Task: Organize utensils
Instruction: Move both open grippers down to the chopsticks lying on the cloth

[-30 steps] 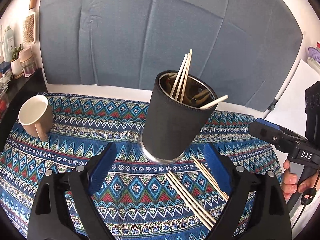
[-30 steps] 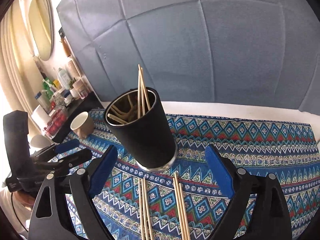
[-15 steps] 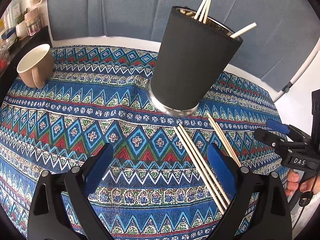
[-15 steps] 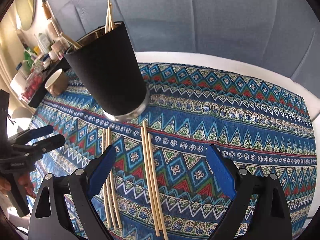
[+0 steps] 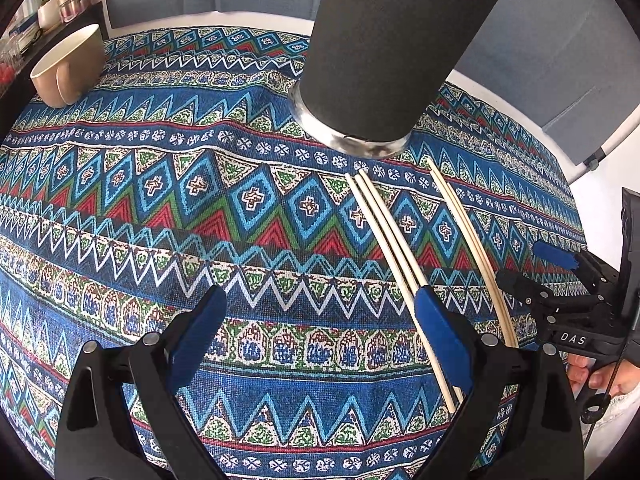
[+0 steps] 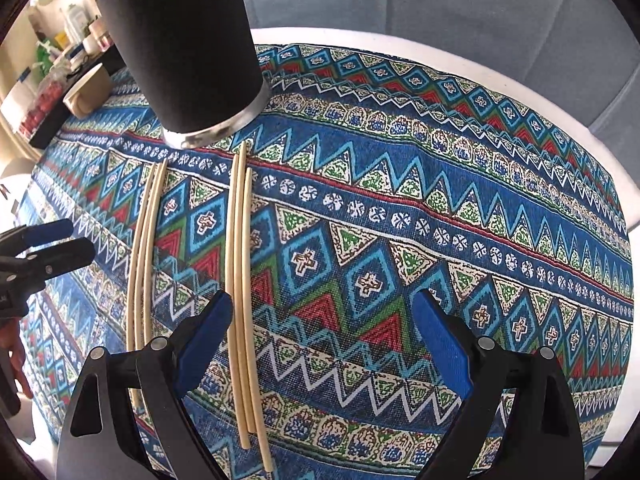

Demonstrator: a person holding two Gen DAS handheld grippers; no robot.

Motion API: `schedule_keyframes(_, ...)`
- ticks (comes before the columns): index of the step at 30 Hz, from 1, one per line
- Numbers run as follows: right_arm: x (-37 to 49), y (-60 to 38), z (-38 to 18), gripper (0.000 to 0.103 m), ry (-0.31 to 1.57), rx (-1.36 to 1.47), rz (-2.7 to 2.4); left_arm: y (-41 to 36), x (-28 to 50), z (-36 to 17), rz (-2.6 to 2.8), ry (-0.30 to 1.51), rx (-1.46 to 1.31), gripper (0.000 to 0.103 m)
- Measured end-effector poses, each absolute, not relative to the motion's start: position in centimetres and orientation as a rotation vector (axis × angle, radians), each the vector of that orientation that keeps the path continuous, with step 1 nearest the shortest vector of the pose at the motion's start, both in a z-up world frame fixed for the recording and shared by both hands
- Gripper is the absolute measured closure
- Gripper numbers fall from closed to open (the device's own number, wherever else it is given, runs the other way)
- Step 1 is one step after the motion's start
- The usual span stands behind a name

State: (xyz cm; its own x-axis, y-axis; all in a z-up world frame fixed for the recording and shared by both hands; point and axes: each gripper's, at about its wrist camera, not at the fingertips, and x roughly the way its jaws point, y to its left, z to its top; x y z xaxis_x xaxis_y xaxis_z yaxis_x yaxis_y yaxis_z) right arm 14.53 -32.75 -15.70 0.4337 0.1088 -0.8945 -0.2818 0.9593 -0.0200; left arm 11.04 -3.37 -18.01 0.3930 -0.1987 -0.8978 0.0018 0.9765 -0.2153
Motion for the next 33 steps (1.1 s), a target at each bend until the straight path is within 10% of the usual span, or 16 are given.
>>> schedule_keyframes(33, 14.9, -32.5, -16.6, 0.007, 1.161, -0.237, 0.263, -9.9, 13.0, -20.9, 0.101, 1.203, -0.073, 0.004)
